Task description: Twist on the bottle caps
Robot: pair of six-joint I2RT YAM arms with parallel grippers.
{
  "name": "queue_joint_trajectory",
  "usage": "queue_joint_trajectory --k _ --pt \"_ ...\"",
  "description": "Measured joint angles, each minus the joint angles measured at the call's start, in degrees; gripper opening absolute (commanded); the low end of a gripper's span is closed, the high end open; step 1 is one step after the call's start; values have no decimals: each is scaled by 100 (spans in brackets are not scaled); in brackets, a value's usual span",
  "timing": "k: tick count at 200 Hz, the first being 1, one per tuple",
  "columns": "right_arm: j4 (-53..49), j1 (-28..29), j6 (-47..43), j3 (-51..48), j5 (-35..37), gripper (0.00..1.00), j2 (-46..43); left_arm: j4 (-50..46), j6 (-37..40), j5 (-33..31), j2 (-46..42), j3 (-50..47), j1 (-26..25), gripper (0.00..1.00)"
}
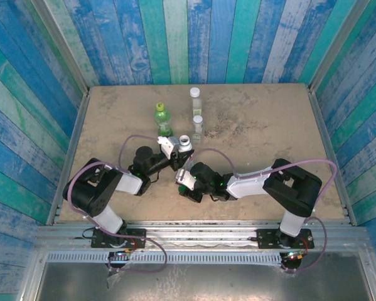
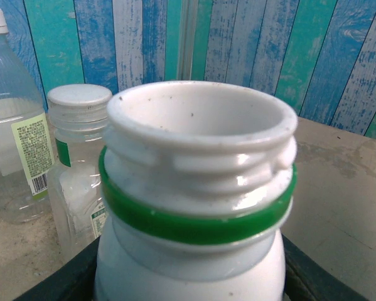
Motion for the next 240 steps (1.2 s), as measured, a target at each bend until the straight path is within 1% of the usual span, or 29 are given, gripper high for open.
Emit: queue_joint_trajectory --k 24,42,87,113,132,165,192,214,240 --pt "-70 -4 28 42 -98 44 17 -26 28 4 -11 0 0 48" --pt "-109 -11 44 63 -157 43 24 -28 52 22 -13 0 9 49" --pt "-79 -37 199 -138 -153 43 -153 -31 170 131 -13 0 9 50" --pt "-127 -160 382 -560 -116 43 -675 -33 214 267 -11 0 9 50" --pt "-229 -345 555 -859 -24 43 -1244 -31 216 372 -11 0 -2 50" --pt "-774 -632 841 -1014 278 43 -2282 -46 219 507 -9 28 -131 51" --pt "-1478 -721 1167 -789 527 43 -2859 -81 289 546 -2 103 -258 51" --pt "-2087 -743 1381 -282 691 43 -2988 -87 323 573 9 133 -295 52" --pt "-2542 -745 1521 227 765 44 -3115 -144 345 616 31 157 -297 52"
